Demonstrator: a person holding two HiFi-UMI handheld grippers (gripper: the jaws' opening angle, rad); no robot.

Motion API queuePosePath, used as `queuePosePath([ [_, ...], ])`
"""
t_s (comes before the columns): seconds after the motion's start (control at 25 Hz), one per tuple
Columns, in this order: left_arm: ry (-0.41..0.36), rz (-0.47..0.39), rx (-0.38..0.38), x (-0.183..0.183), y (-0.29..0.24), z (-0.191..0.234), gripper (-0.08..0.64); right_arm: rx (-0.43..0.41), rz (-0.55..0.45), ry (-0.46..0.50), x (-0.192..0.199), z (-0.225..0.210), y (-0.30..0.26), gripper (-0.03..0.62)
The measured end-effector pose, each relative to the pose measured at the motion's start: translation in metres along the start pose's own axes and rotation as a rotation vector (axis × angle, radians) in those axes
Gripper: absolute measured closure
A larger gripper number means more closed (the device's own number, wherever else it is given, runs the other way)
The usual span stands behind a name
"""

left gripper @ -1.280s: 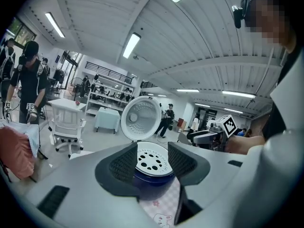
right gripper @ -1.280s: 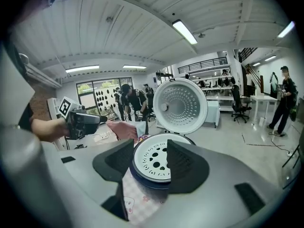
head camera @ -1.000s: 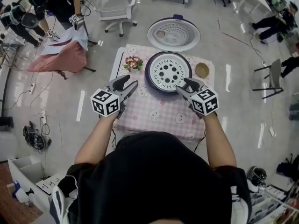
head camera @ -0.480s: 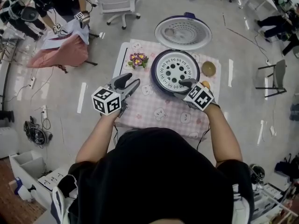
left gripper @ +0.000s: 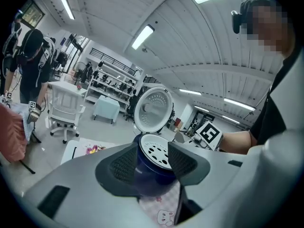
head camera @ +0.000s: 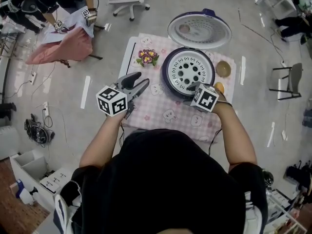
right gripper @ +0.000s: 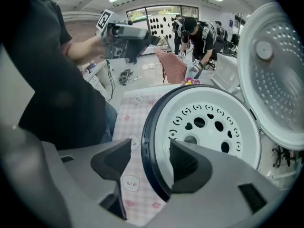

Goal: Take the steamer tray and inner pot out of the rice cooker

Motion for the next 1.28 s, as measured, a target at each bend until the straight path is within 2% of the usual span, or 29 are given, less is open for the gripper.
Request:
queuePosePath([
  [0.32, 0.004, 0.012, 0.031, 0.004, -0.007, 0.003, 0.345, -0.045, 0.15, 0.101, 0.007, -0.001, -0.024, 0.331],
  [0.64, 0.001, 0.029, 0.039, 0.007, -0.01, 0.004, 0.347, -0.093, 0.146, 0.117, 0.005, 0.001, -0.025, 0.359],
  [0.84, -0.002, 0.037, 0.049, 0.007, -0.013, 0.0, 0.347, -0.077, 0.139, 0.119, 0.003, -0.003, -0.016, 0.425],
  [1.08, -0.003, 0.043, 0.054, 0.006, -0.014, -0.003, 0.347, -0.069, 0.149, 0.142, -0.001, -0.005, -0.006, 0.437],
  [1.28, -0.008, 0.048, 0.06, 0.008, -0.013, -0.011, 0.347, -0.018, 0.162, 0.175, -0.002, -0.008, 0.003, 0.477],
])
Point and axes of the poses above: the fingertips, and each gripper's own axes: y backward along the fingers, z to its left, x out of its underside, the point moved 4 cm from there along y, backward along the fingers, and after that the axes turned 8 degrees about y, right-handed, at the moved point
